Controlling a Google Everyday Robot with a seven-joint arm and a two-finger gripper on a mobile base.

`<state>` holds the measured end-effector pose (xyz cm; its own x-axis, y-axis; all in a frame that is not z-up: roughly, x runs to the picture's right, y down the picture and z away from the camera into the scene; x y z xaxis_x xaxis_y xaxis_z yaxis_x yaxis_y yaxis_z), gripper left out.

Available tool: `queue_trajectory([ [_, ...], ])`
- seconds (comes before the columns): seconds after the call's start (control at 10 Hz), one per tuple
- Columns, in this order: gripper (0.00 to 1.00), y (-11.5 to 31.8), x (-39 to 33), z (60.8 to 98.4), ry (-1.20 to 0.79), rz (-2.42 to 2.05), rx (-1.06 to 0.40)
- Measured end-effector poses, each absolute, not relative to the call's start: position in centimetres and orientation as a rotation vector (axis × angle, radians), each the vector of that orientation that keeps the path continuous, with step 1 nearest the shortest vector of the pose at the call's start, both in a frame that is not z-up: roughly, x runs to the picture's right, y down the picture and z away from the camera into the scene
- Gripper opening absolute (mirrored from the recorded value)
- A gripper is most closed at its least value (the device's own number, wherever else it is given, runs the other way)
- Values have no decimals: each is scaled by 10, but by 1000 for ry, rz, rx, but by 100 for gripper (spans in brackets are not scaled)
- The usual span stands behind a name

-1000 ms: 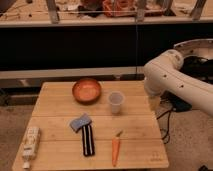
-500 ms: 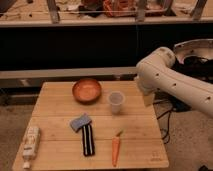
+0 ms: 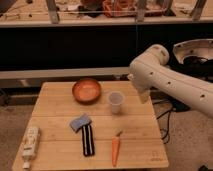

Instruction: Pick up the ceramic bowl

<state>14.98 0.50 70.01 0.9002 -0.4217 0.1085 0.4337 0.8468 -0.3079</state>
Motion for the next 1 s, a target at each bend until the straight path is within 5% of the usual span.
queue_trajectory([
  [1.0, 80, -30, 114, 699, -124, -629, -241],
])
